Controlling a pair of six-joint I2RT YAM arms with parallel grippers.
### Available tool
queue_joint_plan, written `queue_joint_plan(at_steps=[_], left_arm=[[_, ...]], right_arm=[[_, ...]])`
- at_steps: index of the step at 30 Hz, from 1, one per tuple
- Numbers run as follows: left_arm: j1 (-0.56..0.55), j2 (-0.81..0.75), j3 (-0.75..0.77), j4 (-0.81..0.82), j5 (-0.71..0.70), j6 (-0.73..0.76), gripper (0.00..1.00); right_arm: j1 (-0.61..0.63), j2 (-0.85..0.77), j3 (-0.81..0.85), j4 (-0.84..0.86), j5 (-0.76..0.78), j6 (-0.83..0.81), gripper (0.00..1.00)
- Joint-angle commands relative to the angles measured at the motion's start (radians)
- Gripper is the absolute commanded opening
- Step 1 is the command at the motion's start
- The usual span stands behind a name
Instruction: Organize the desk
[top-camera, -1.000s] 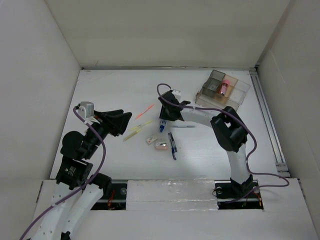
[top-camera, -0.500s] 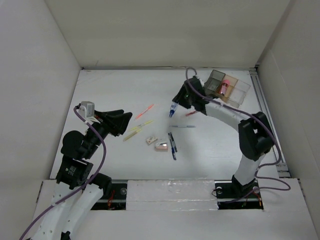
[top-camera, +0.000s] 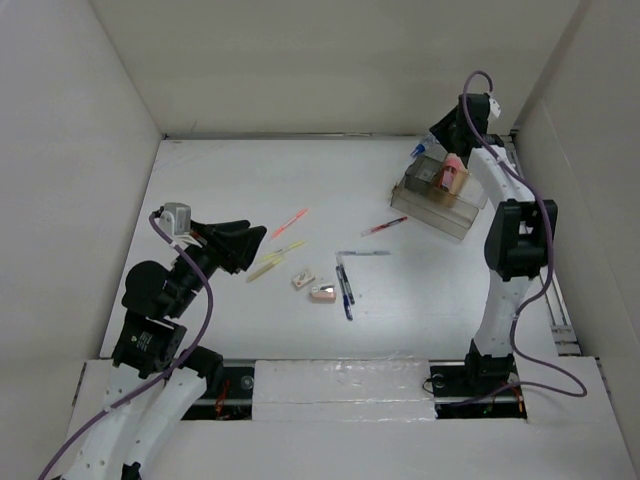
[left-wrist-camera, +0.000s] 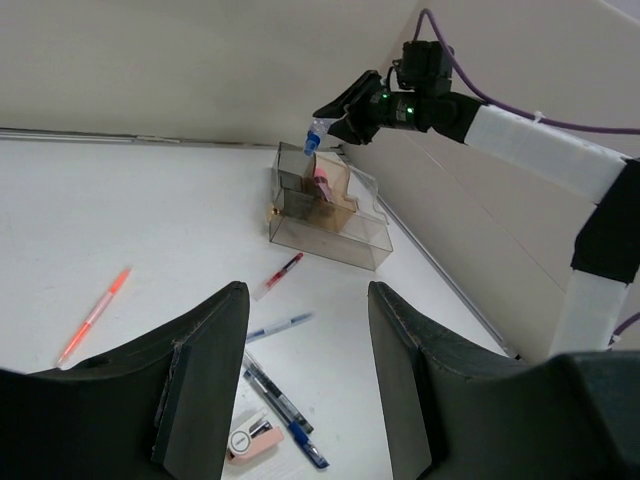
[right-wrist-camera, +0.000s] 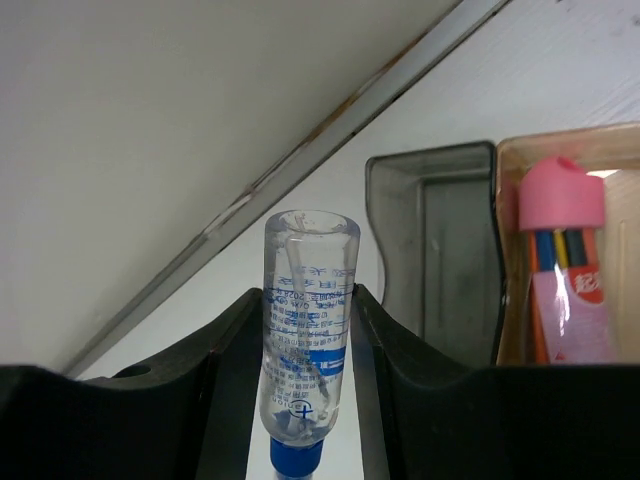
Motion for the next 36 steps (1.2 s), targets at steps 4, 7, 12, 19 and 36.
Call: queue_joint_plan(at_steps=[4,7,12,19,36], left_arm=[[0.004,0.019,0.005,0.058,0.041,-0.005,0.47],[0.004,0.03,0.013,0.058,0.041,-0.005,0.47],[0.004,0.024,0.01,0.061,0.033,-0.005,0.47],[0.004,0.057,0.011,0.064,0.041,-0.006,0.47],[0.004,0.05,0.011,0.058,0.041,-0.003,0.47]], right_arm=[[-0.001,0.082,0.164,-0.103,0.186,-0.123,0.29],[-0.011,0.089,0.156,-0.098,0.214,-0.149,0.3],[-0.011,0.095,0.086,-0.068,0.259,-0.197,0.3],[-0.011,0.145,0.107,-0.092,0.256,-0.229,0.31],[0.007,0.11,0.11,-0.089,0.134,-0.188,0.65]])
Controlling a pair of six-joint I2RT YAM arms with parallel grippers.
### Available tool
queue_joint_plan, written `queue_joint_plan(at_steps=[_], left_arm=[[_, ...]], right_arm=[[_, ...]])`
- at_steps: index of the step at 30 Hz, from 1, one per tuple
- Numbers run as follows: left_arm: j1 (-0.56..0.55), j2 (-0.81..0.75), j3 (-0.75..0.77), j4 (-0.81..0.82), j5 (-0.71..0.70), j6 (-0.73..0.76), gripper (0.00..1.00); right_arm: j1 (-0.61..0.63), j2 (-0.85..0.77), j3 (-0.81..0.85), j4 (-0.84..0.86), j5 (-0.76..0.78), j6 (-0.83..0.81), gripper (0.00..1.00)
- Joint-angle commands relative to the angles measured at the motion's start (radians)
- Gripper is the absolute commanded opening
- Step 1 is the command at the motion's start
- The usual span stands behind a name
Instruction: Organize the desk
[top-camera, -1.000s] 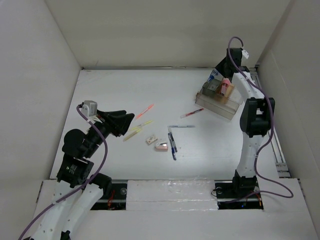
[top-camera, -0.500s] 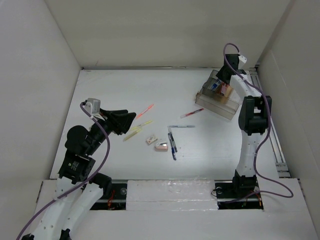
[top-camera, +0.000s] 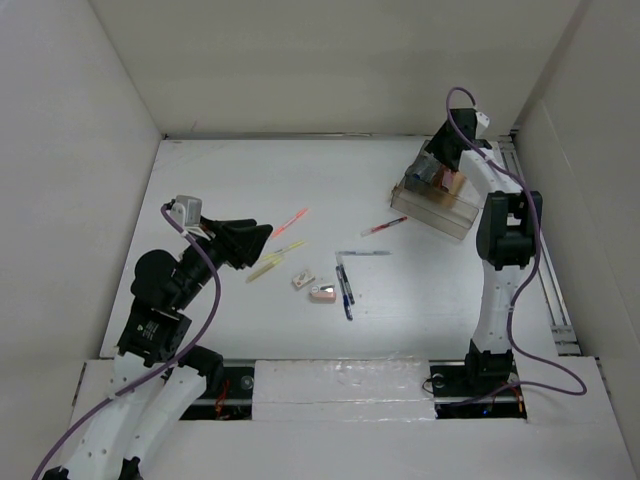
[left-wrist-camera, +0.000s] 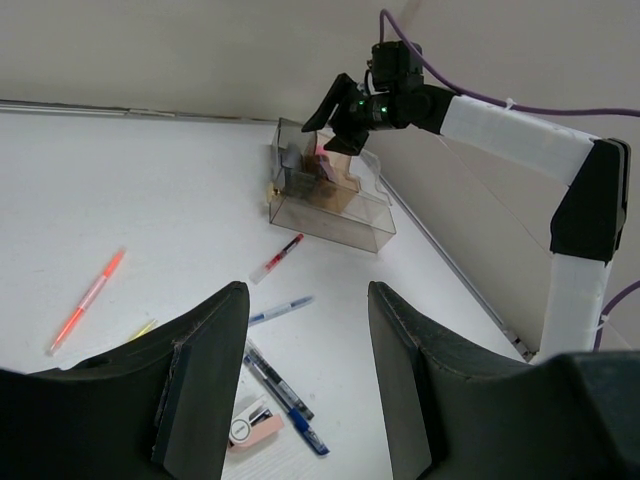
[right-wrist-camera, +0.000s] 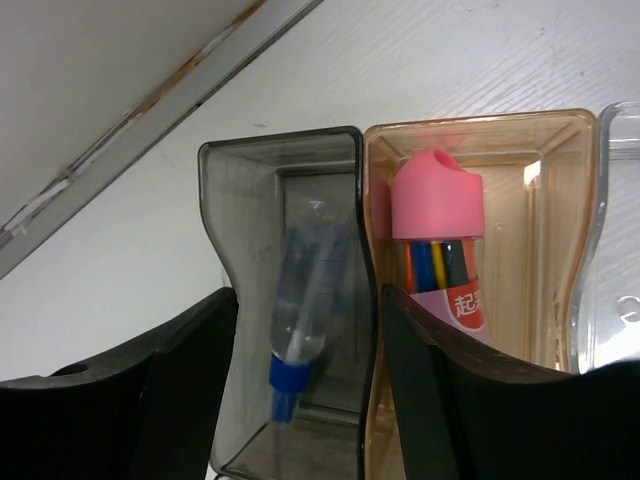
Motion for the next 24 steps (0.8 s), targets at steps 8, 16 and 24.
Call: queue_joint_plan(at_steps=[8,16,24], left_arm=[[0.004,-0.033,0.007,0.055,-0.001,-0.005,0.47],[0.004,-0.041,0.01,0.051,-0.013,-0.005,0.44],[0.004,-0.061,0.011,0.048,-0.012,-0.001,0.07]], right_arm=[[0.024,-0.263,-0.2,0.149,-0.166,0.105,0.24],[0.297,-0.677,-0.651,0.388,-0.195,0.133,0.0],[0.643,-0.852,-1.008,0.4,-0.121,0.099,0.07]])
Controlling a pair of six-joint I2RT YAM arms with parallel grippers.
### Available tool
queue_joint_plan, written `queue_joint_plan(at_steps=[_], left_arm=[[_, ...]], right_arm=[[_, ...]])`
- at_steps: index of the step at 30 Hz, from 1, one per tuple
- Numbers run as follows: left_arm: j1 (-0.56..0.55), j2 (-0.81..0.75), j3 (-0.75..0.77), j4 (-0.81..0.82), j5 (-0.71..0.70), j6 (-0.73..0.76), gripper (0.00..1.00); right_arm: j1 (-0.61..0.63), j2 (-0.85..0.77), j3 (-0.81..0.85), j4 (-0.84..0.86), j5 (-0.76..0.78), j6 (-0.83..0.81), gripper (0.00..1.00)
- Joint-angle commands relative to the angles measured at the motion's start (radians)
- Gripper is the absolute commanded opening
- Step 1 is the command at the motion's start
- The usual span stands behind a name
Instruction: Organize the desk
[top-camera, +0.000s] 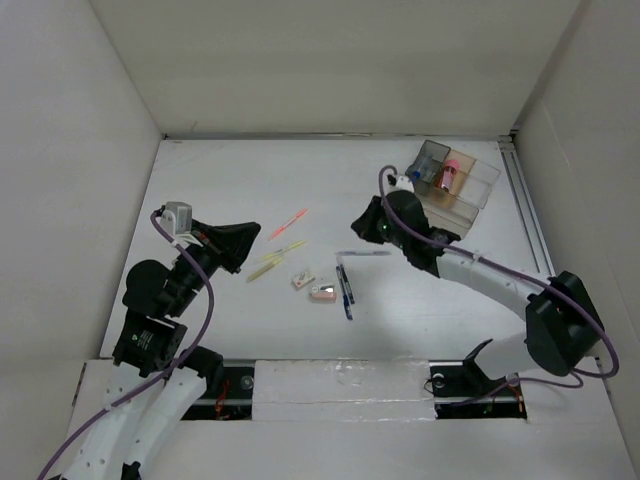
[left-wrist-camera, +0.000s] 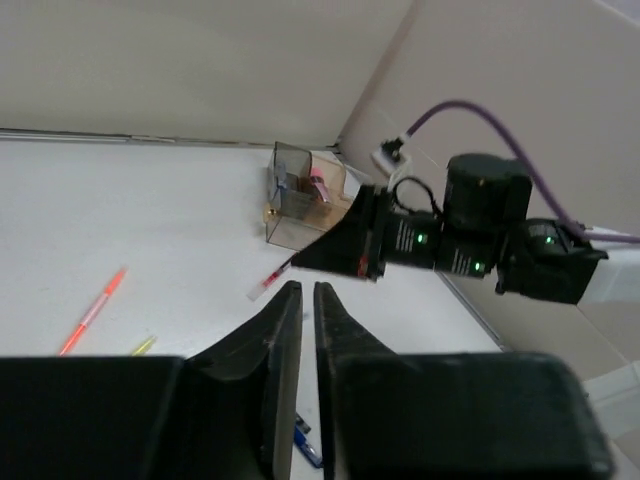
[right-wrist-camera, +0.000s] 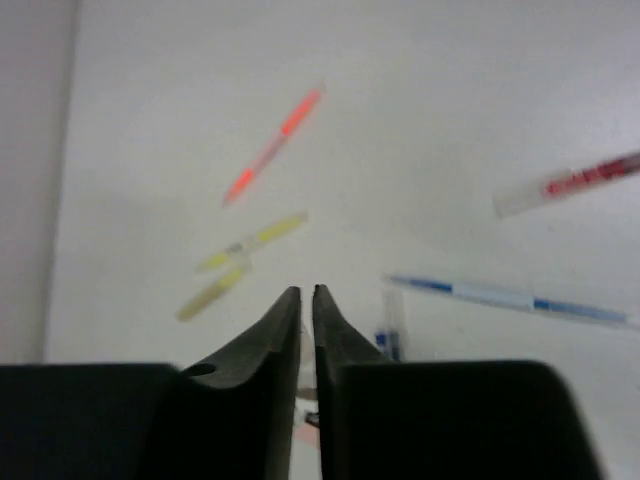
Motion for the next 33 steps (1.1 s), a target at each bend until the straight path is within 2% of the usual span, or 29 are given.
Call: queue_joint_plan(at_steps=[1,4,5,6,8,10,13,16,20,22,25,33], left_arm=[[0.004,-0.001,0.011,0.047,0.008,0.003,0.04],[0.004,-0.005,0.008,0.05,0.002,0.003,0.05],[0.004,-0.004,0.011,0.048,-0.005,0.003,0.07],[0.004,-0.001,0.011,0.047,-0.004,0.003,0.13],[0.004,-0.001,0.008,0.048,0.005,0.005,0.18],[0.004,-0.005,0.007,0.058,0.005,0.005,0.23],[0.004,0.001,0.014,0.053,-0.002,0.005,0.24],[0.004,-0.007,0.008,0.056,-0.007,0.006,0.25],[0.004,-0.001,0.016,0.05,-0.001,0.009,0.25],[0.004,-0.01,0.013,0.047,-0.005,0.012,0.25],[0.004,-0.028,0.008,0.047,-0.036,0.015,0.25],[0.004,-0.035,0.016,0.039,-0.041,0.015,0.25]], right_arm=[[0.102,-0.052,-0.089,0.022,0.042,-0.033,0.2],[0.24,-0.072,-0.109,-0.036,0.106,-0.099,0.43],[0.265,-0.072,-0.112,-0.045,0.169,-0.115,0.59],[0.288,-0.067,-0.115,-0.067,0.201,-0.147,0.66],[0.338,-0.057,-0.106,-0.09,0.214,-0.185,0.81],[0.372,-0.037,-0.097,-0.11,0.193,-0.256,0.84],[0.45,0.009,-0.068,-0.124,0.205,-0.352,0.89],[0.532,0.096,0.023,-0.243,0.303,-0.414,0.91],[0.544,0.214,0.132,-0.327,0.389,-0.484,0.94],[0.555,0.255,0.196,-0.367,0.38,-0.501,0.95],[0.555,0.29,0.201,-0.328,0.347,-0.537,0.97],[0.475,0.308,0.178,-0.251,0.116,-0.547,0.98]])
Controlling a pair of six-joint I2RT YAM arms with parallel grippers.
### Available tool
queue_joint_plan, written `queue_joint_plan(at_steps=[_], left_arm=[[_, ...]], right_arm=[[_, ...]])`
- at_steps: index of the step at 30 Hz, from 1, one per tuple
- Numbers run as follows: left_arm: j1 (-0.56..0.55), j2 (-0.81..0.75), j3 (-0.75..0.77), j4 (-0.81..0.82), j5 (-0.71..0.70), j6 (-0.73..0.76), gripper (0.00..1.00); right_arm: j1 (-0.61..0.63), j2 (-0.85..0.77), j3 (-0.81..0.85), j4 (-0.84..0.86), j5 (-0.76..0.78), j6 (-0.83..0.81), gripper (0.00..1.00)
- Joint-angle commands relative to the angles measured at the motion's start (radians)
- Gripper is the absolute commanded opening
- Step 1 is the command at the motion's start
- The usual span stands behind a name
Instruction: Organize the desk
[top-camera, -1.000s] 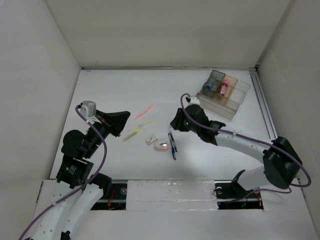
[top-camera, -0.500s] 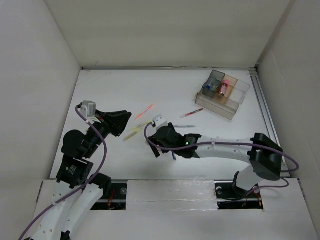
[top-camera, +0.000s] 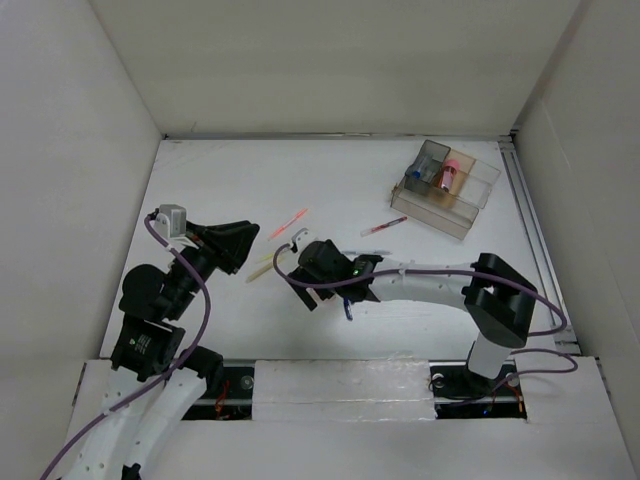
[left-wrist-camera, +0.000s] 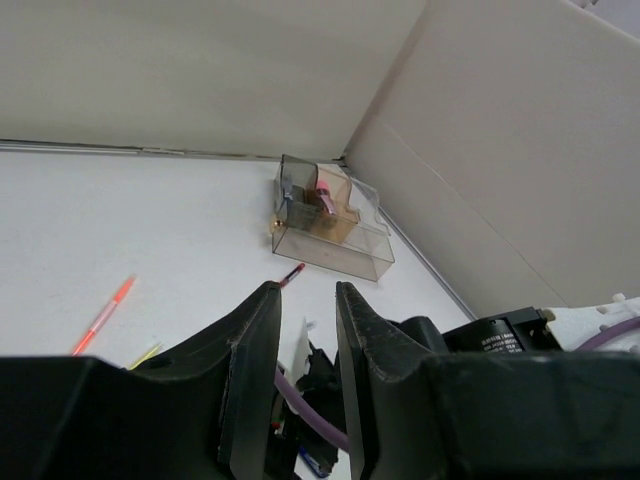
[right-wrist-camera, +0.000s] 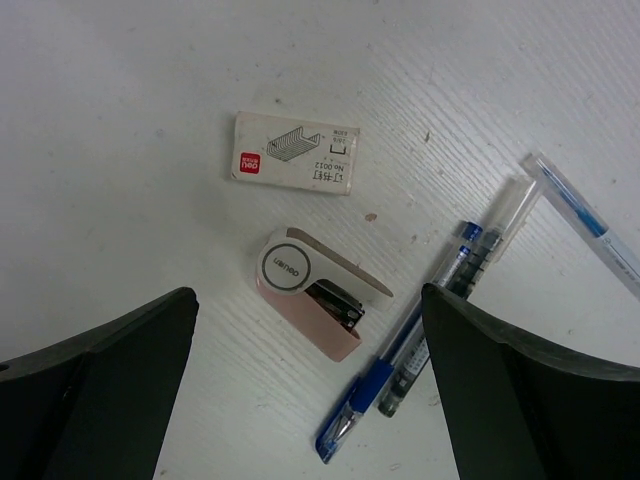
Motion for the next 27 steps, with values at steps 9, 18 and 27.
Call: queue_joint_plan(at_steps=[9,18,27], left_arm=[[0.004,-0.036,0.011,0.039,-0.032,0.009,0.24],[0.004,-0.022,0.011,0.045,-0.021,0.011,0.24],[0.004,-0.016,0.018,0.042,-0.021,0.012,0.24]], right_arm=[[-0.112,0.002,-0.076,0.197,-0.306,0.023,0.97],[-0.123,0.051,-0.106,0.24,-0.336,0.077,0.96],[-0.06,0.048,-0.164,0.277,-0.242,0.143,0.92]])
